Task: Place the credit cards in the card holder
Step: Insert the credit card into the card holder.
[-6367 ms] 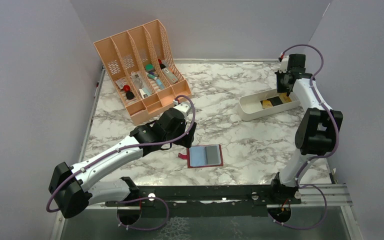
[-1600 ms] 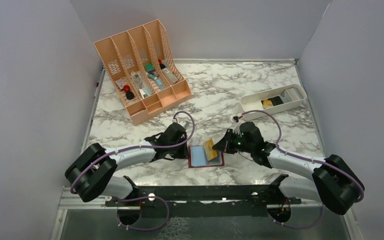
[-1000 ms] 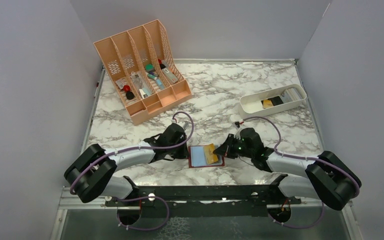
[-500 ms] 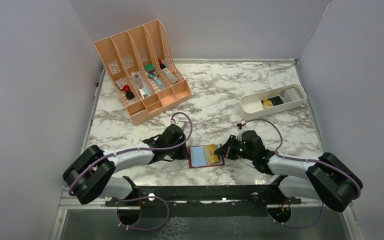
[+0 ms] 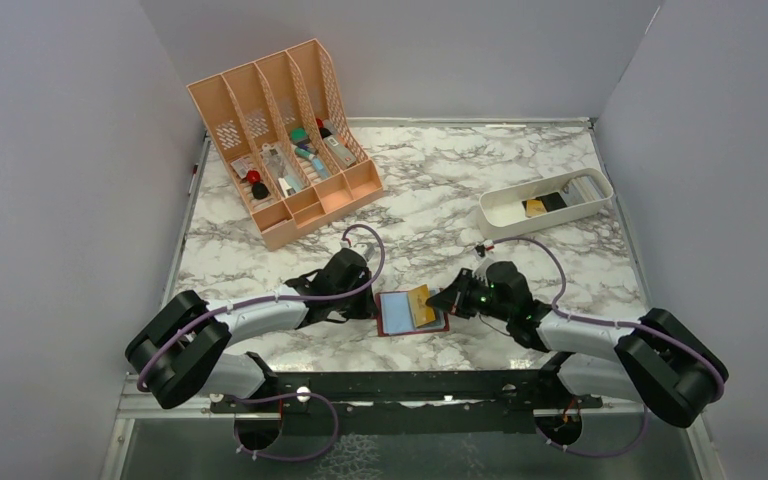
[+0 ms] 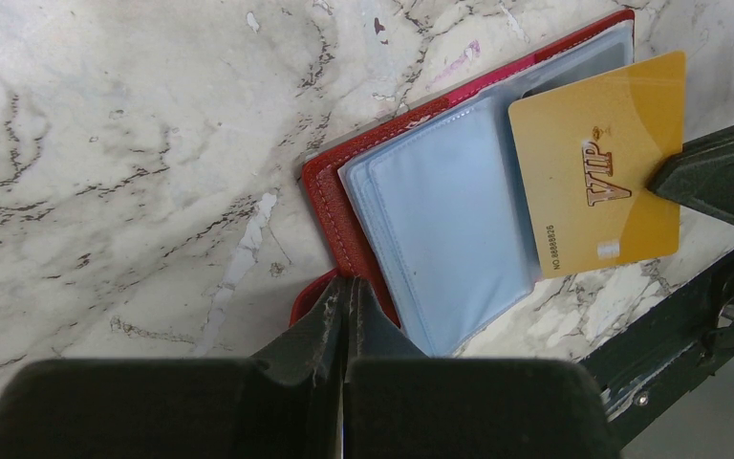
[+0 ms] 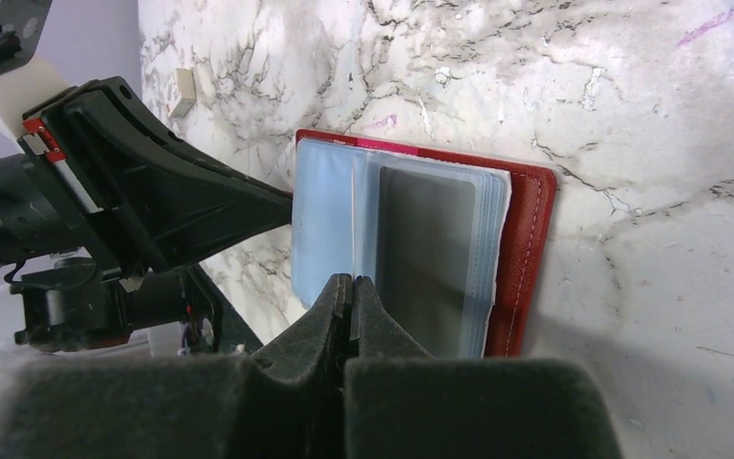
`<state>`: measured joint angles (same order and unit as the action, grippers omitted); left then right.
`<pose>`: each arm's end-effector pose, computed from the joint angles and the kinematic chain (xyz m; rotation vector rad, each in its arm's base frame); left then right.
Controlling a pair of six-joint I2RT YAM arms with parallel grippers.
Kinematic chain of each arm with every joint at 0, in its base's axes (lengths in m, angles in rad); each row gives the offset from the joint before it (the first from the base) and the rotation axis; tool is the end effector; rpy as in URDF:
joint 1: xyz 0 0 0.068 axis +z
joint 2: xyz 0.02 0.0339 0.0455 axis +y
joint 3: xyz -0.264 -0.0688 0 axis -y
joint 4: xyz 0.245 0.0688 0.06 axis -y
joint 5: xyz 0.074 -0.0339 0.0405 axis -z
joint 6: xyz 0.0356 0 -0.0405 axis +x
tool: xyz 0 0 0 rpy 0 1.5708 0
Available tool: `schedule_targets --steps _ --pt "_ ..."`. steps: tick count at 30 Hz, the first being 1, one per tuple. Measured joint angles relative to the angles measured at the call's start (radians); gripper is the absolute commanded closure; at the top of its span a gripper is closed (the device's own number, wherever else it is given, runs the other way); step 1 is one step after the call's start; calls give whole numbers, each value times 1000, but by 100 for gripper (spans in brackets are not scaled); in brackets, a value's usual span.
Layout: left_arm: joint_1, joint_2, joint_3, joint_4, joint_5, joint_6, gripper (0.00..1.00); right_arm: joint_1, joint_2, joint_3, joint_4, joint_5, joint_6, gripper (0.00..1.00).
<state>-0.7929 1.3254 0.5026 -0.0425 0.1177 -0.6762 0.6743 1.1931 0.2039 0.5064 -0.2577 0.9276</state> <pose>0.1636 -0.1721 0.1476 0.2073 2.5847 -0.7530 0.1532 0.1341 0.1368 0.1106 2.2814 1.1943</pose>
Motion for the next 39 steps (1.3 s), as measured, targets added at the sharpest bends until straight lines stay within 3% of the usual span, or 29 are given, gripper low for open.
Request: schedule_targets --steps 26,39 --pt "1 0 -2 3 3 -5 100 15 221 -9 230 -40 58 99" --pt "1 -14 -15 4 14 -17 100 21 96 -86 225 45 100 99"
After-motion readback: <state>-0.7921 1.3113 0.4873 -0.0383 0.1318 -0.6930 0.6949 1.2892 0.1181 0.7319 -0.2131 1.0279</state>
